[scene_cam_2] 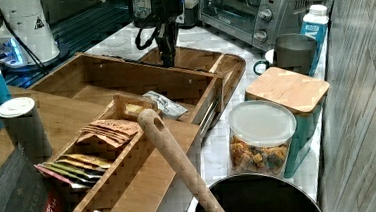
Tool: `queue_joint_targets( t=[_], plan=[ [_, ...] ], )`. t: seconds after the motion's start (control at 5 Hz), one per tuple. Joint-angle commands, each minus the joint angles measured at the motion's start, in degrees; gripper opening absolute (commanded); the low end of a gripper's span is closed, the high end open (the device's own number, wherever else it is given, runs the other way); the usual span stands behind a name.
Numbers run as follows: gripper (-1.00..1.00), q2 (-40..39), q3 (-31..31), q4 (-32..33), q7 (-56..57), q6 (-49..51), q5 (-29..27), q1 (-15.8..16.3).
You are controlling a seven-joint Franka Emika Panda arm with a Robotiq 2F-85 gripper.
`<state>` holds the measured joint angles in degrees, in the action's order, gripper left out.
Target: Close the drawer.
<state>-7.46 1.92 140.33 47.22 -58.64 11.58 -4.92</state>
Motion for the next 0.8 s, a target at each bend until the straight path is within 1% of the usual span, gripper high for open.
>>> queue_joint_targets(
  t=[0.2, 0.4, 0.6, 0.8],
  plan=[
    [-1.0, -3.97, -4.92, -13.63, 18.54, 6.0, -10.01, -11.05],
    [-1.0, -5.51, -7.38, -17.55, 27.27, 6.62, -16.47, -14.85],
    [-1.0, -6.17, -9.86, -22.14, 29.45, 11.11, -14.15, -16.36],
    [-1.0, -6.86, -10.66, -21.37, 34.68, 6.0, -16.11, -19.26]
  ],
)
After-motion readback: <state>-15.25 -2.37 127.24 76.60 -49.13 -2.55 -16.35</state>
